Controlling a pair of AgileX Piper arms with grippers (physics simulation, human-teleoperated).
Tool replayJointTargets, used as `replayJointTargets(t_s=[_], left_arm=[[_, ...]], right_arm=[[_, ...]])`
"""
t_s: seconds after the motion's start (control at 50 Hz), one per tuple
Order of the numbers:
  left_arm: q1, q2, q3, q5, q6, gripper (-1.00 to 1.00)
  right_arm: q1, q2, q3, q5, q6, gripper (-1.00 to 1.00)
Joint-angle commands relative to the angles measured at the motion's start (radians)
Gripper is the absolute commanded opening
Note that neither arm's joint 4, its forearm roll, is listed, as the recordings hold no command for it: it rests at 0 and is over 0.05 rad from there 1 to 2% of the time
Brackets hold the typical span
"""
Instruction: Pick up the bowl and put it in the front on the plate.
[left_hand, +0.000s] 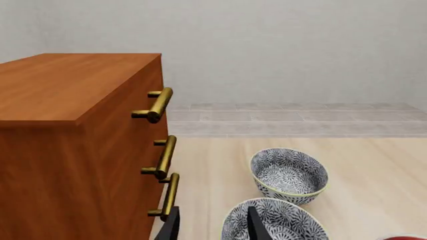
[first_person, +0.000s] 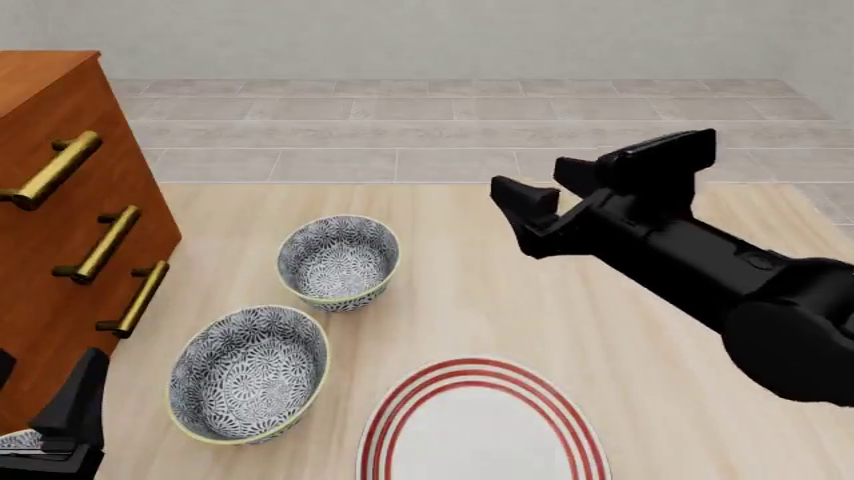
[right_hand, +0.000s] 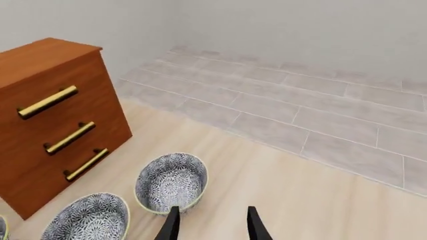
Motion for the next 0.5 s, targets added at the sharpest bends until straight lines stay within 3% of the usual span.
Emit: replayJointTargets(t_s=[0.02, 0.06, 0.1, 0.12, 0.16, 0.5], left_arm=[[0.000, 0.000, 0.000, 0.000, 0.000, 1.00], [0.000, 0.000, 0.000, 0.000, 0.000, 1.00], [0.000, 0.000, 0.000, 0.000, 0.000, 1.00], [0.000, 0.000, 0.000, 0.000, 0.000, 1.00], [0.000, 0.000, 0.000, 0.000, 0.000, 1.00], [0.000, 0.000, 0.000, 0.000, 0.000, 1.00]], right_arm=[[0.051, 0.135, -0.141, 0.071, 0.010, 1.00], [0.057, 0.159, -0.165, 0.086, -0.012, 1.00], [0.039, 0.218, -0.201, 0.102, 0.017, 1.00], [0.013, 0.245, -0.222, 0.106, -0.013, 1.00], [0.024, 0.270, -0.243, 0.122, -0.016, 1.00], [-0.005, 0.488, -0.494, 0.221, 0.002, 1.00]])
